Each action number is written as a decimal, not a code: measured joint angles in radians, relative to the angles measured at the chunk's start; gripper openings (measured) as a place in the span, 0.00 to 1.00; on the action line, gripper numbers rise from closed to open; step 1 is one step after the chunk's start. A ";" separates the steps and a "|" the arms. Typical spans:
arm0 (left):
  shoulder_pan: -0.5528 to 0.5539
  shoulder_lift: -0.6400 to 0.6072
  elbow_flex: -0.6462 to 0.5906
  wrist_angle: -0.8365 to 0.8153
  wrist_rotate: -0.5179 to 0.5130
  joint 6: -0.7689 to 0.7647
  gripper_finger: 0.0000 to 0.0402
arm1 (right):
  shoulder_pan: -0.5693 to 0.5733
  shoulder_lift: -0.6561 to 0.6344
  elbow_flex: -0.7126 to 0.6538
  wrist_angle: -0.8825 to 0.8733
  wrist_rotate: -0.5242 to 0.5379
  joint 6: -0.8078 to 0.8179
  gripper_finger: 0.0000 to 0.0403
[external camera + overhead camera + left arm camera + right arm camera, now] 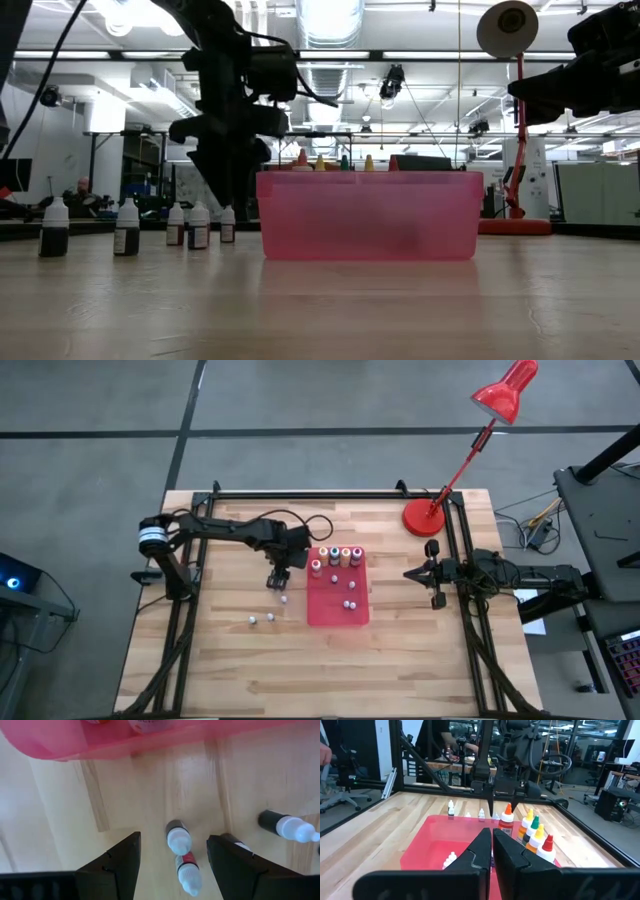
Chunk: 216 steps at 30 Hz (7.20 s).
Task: Pick & Place food coloring
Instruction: Put the small food coloring bottle into the red bin
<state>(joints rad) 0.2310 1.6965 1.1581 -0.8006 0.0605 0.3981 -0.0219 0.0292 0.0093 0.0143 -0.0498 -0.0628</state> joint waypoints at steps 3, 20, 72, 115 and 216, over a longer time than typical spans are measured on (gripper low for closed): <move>0.000 0.013 0.000 0.009 0.000 0.000 0.50 | 0.000 0.000 0.000 0.000 0.000 0.002 0.02; 0.001 0.071 0.000 0.027 0.000 -0.002 0.49 | 0.000 -0.001 0.000 0.000 0.000 0.001 0.02; -0.056 0.053 0.460 -0.387 -0.019 -0.061 0.10 | 0.000 0.000 0.000 0.000 0.000 0.000 0.02; -0.198 0.364 0.836 -0.359 0.078 -0.321 0.10 | 0.000 0.000 0.000 0.000 0.000 0.002 0.02; -0.347 0.459 0.688 -0.191 0.053 -0.489 0.26 | 0.000 0.000 0.000 0.000 0.000 0.000 0.02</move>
<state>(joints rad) -0.1158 2.1554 1.8458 -0.9916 0.1139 -0.0910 -0.0216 0.0292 0.0093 0.0146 -0.0498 -0.0628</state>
